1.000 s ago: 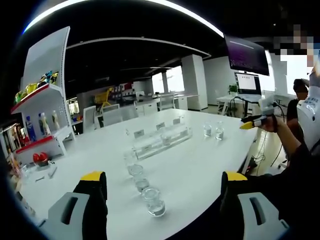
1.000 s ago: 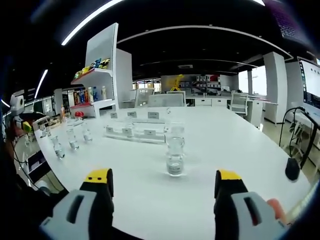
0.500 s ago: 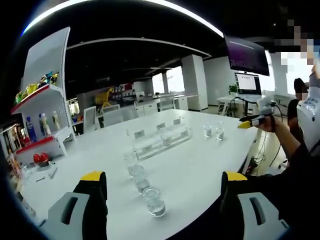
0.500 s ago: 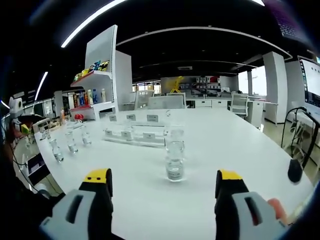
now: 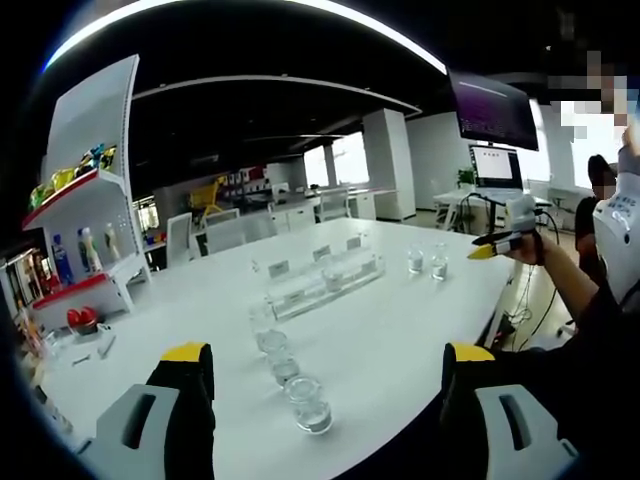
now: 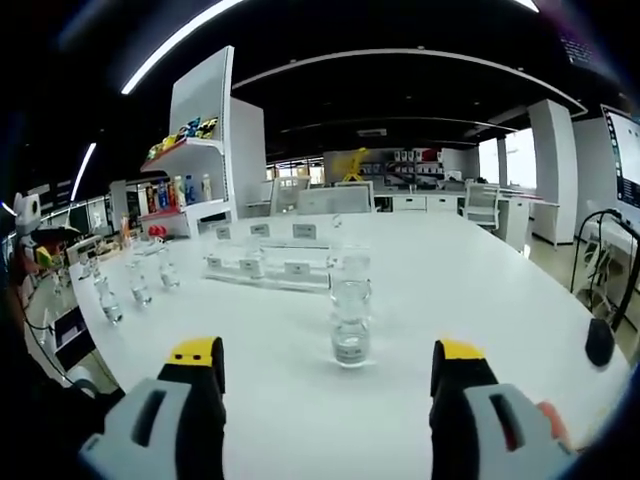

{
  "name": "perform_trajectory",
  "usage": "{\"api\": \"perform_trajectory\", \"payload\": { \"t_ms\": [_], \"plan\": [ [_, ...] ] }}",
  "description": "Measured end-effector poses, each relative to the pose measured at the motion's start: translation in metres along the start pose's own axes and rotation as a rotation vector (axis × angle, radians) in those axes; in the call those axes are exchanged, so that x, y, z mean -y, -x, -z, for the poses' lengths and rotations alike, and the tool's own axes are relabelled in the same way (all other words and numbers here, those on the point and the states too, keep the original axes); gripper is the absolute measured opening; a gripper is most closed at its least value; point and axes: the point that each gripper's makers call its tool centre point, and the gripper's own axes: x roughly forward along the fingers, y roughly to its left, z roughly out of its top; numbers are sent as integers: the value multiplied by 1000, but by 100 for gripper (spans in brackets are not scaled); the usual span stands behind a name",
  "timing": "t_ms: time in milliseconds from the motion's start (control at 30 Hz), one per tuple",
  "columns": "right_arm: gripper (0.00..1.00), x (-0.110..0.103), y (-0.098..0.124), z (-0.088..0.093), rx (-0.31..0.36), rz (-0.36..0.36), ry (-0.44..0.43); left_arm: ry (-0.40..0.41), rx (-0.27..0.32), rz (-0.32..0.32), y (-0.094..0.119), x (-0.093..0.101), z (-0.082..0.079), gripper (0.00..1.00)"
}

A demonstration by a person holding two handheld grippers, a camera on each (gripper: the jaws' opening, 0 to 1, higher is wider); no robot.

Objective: Identify the label on the chemical reagent bottle, grasp the chemical reagent bottle, and place it in the designated position on the reagent rack

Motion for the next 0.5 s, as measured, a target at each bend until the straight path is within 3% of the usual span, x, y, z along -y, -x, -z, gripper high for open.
{"api": "perform_trajectory", "payload": {
  "t_ms": [500],
  "plan": [
    [82,3,-13,7,-8,-1,-15,0,-1,0,-1,0,0,94]
  ]
}}
